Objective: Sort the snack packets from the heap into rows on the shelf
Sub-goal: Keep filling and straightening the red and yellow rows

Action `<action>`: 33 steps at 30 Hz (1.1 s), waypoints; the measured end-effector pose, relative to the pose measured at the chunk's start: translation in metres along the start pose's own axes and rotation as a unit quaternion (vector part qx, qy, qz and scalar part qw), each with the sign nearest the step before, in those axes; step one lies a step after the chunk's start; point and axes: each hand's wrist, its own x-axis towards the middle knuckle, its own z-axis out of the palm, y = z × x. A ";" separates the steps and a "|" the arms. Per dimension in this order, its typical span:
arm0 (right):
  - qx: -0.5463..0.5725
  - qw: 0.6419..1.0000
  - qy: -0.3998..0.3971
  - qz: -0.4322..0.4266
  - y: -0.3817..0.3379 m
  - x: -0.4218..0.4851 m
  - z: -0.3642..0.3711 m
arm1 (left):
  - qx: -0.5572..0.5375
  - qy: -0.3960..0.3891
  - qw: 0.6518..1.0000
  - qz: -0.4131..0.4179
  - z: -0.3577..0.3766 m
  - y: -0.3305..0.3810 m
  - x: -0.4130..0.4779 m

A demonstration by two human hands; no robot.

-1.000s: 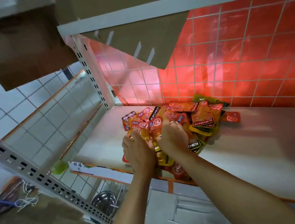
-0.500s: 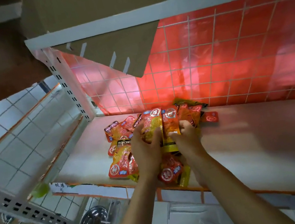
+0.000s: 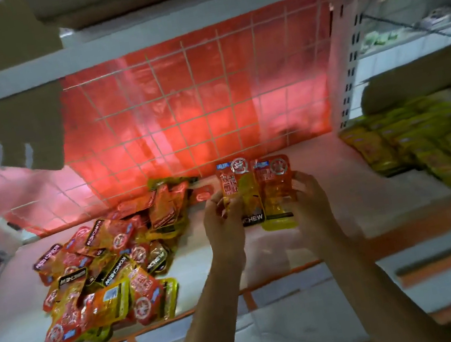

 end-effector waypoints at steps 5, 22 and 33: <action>0.002 0.999 0.008 -0.032 -0.033 -0.002 -0.107 | -0.045 -0.050 0.996 -0.050 0.091 -0.006 -0.043; -0.008 0.996 0.085 -0.032 -0.113 0.008 -0.396 | -0.029 -0.160 0.981 -0.101 0.358 -0.042 -0.174; 0.033 0.992 0.111 0.043 -0.145 0.092 -0.478 | 0.056 -0.192 0.975 -0.096 0.500 -0.073 -0.129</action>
